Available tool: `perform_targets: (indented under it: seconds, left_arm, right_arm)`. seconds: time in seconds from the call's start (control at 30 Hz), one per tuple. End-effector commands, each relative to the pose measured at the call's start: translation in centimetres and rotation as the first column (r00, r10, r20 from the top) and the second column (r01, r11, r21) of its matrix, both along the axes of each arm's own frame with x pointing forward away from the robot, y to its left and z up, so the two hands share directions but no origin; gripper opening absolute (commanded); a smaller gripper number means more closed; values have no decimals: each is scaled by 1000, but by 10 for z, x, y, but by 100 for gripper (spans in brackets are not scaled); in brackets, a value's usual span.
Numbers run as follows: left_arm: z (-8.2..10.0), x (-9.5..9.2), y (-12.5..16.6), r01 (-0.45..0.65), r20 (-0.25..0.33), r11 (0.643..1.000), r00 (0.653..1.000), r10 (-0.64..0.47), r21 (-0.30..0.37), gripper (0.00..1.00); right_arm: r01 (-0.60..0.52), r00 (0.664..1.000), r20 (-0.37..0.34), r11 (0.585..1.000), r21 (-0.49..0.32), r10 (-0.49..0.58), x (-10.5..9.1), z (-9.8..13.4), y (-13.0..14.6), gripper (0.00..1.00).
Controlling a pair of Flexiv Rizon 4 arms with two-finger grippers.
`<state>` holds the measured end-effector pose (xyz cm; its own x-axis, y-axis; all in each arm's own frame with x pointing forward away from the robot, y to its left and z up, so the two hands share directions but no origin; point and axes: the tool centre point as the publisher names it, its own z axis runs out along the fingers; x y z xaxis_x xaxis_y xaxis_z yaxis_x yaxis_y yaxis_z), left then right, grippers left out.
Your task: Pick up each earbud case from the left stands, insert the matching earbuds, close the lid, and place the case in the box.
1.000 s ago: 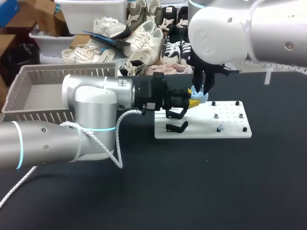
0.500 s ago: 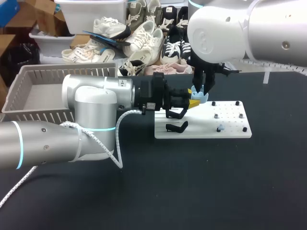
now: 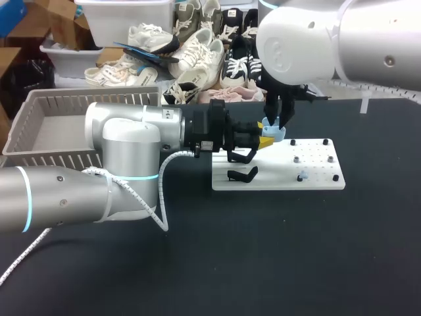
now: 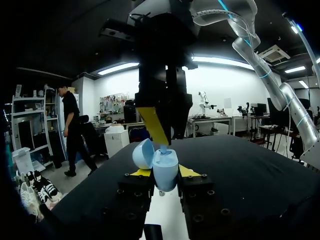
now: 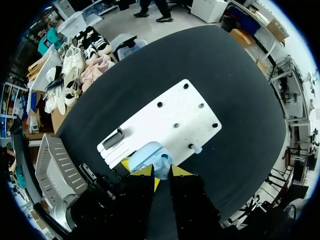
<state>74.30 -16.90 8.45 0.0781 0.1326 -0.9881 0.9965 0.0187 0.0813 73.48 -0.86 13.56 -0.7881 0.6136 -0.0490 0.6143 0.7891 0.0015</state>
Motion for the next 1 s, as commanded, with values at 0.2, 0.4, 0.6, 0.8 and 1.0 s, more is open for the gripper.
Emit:
perform_targets:
  seconds: [0.2, 0.4, 0.6, 0.8, 1.0]
  left_arm:
    - [0, 0, 0, 0, 1, 1000, 1000, 0, -2, 0]
    - [0, 0, 0, 0, 1, 1000, 1000, 0, -2, 0]
    - [0, 0, 0, 0, 1, 1000, 1000, 0, -2, 0]
    - [0, 0, 0, 0, 1, 1000, 1000, 0, -2, 0]
    - [0, 0, 0, 0, 1, 1000, 1000, 0, -2, 0]
  right_arm:
    - [-1, 1000, -3, 1000, -7, 1, 4, 1, 2, 0]
    - [4, 1000, -6, 1000, -8, -4, 6, 1, 2, 0]
    - [14, 1000, -12, 1000, -9, -14, 7, 0, 0, 0]
    - [18, 1000, -9, 1000, -11, -18, 6, 1, 0, 0]
    - [23, 1000, -6, 1000, -10, -23, 5, 3, -2, 0]
